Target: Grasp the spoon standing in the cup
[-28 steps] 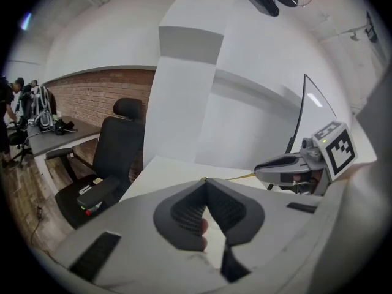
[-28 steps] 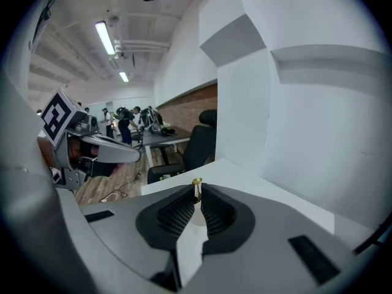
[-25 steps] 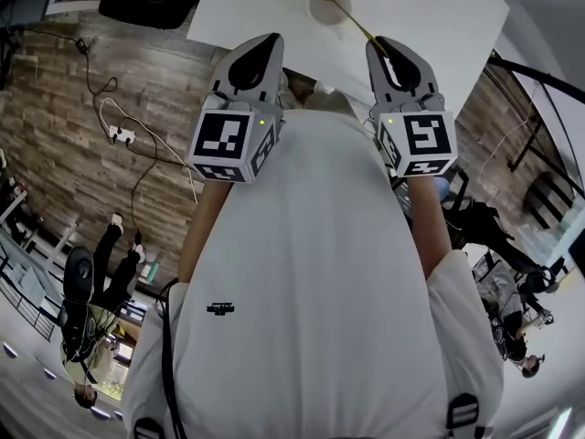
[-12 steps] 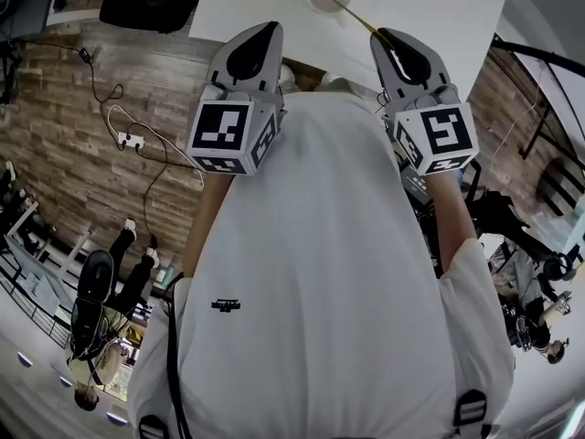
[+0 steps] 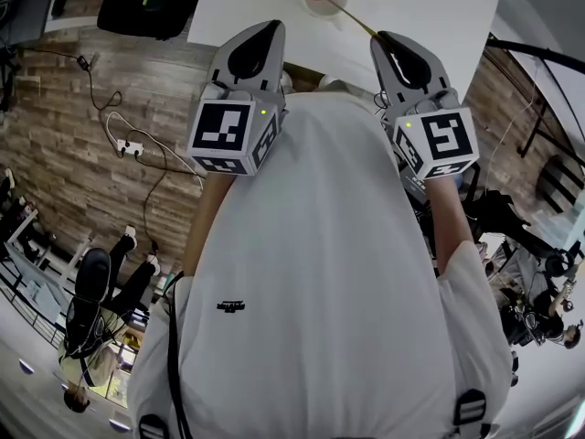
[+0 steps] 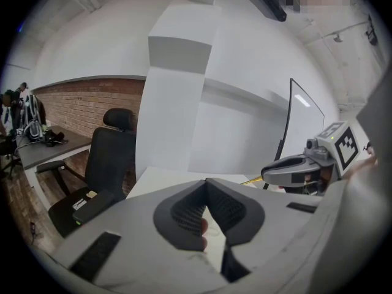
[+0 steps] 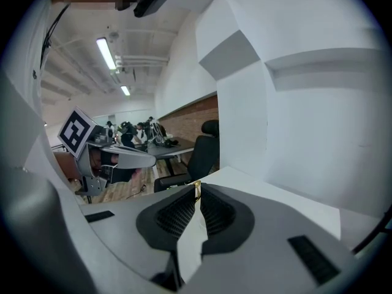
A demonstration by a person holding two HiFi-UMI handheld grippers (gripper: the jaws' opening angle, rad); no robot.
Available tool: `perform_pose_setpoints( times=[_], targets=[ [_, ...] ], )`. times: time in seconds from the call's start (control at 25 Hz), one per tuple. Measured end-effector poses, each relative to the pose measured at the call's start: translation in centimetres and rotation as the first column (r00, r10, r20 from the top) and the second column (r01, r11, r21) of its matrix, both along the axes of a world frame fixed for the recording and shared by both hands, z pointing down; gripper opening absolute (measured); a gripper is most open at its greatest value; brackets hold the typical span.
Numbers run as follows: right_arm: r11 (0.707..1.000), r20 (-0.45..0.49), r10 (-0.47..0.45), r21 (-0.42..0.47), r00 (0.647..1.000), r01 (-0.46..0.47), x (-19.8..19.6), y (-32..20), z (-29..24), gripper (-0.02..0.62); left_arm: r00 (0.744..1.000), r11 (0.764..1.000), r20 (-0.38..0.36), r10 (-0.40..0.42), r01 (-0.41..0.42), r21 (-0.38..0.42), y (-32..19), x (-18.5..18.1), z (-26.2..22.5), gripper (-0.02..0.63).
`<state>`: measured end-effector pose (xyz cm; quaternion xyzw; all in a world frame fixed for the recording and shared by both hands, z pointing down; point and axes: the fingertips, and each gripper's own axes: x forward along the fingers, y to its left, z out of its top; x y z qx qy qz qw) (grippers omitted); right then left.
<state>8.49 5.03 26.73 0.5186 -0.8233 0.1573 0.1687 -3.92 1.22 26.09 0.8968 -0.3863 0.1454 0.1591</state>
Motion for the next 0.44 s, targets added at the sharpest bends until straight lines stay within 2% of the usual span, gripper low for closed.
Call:
perform_pose_setpoints(
  times=[0.28, 0.44],
  targets=[
    [1.0, 0.005, 0.011, 0.0, 1.0, -0.011, -0.7, -0.7, 0.4, 0.006, 1.0, 1.0, -0.001, -0.006, 0.006, -0.008, -0.2, -0.8, 0.3, 0.011],
    [1.0, -0.025, 0.009, 0.009, 1.0, -0.009, -1.2, -0.8, 0.8, 0.006, 1.0, 1.0, -0.016, -0.001, 0.001, -0.006, 0.1, -0.1, 0.1, 0.009]
  ],
)
